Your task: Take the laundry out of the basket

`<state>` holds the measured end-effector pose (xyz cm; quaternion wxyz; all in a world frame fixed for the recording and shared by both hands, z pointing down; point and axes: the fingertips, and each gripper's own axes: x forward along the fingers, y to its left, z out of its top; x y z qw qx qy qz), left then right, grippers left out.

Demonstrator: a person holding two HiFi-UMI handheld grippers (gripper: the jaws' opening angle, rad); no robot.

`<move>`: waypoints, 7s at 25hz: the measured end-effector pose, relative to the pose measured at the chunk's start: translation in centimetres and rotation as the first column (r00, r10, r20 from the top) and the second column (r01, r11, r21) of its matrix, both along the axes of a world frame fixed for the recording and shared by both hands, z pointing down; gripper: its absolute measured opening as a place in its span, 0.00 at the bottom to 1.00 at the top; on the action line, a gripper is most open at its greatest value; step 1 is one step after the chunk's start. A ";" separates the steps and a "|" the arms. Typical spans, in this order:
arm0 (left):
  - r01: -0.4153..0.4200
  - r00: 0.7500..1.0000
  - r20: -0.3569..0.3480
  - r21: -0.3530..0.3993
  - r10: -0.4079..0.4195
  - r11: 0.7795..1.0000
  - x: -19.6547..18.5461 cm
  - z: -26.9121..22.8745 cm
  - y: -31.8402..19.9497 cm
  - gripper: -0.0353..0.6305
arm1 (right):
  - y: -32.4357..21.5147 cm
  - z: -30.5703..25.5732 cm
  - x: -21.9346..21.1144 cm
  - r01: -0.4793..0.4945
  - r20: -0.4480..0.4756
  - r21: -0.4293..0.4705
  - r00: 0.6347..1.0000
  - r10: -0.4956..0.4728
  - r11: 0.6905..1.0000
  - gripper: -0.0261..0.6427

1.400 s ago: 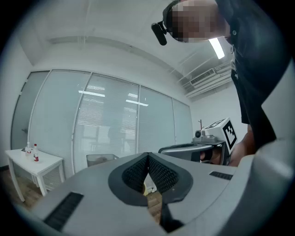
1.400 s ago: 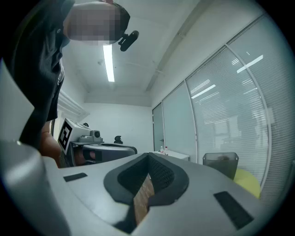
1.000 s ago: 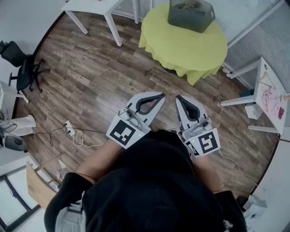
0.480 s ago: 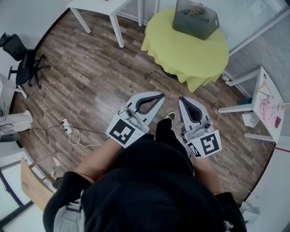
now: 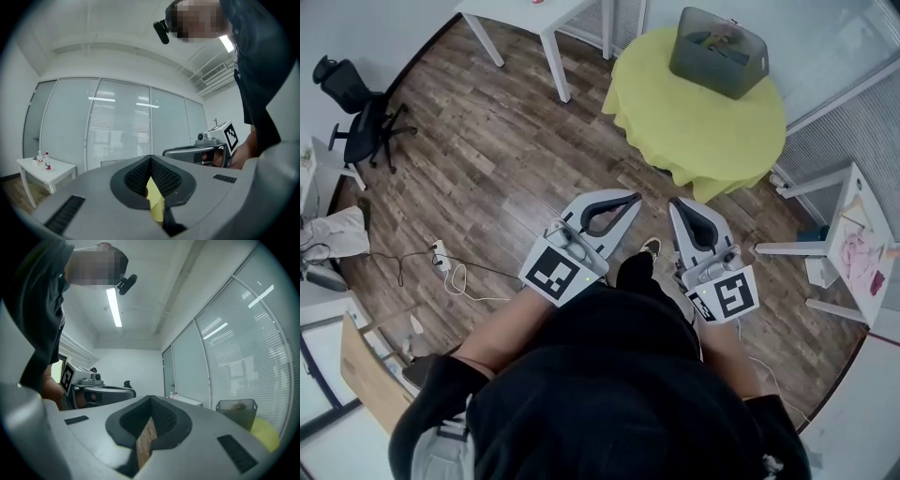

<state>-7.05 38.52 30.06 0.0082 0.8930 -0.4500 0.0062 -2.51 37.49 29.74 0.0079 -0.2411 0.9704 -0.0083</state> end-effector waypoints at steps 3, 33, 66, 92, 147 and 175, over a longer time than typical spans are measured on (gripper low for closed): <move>0.003 1.000 0.000 -0.004 -0.003 1.000 0.9 -0.1 -2.1 0.06 | -2.2 0.0 0.7 0.015 0.002 -0.005 1.000 -0.015 1.000 0.07; 0.082 0.996 0.042 -0.031 -0.081 0.996 8.3 0.0 -18.4 0.06 | -18.7 0.5 7.9 0.093 0.011 -0.019 0.996 -0.093 0.995 0.07; -0.245 0.969 0.002 -0.045 0.245 0.968 -1.6 2.0 -40.1 0.06 | -38.6 1.8 -2.2 -0.244 -0.064 -0.042 0.968 0.241 0.969 0.07; -0.260 0.966 -0.002 -0.044 0.260 0.965 5.4 2.7 -53.4 0.06 | -52.4 3.0 5.6 -0.294 -0.054 -0.039 0.955 0.292 0.955 0.07; -0.143 0.587 0.440 -0.770 0.680 0.622 8.8 34.1 -75.1 0.36 | -76.2 13.9 9.5 -0.456 -0.091 -0.164 0.890 0.447 0.875 0.07; 0.007 0.475 0.401 -0.892 0.783 0.452 10.1 45.6 -75.8 0.65 | -78.3 17.4 11.9 -0.473 -0.097 -0.226 0.881 0.463 0.852 0.07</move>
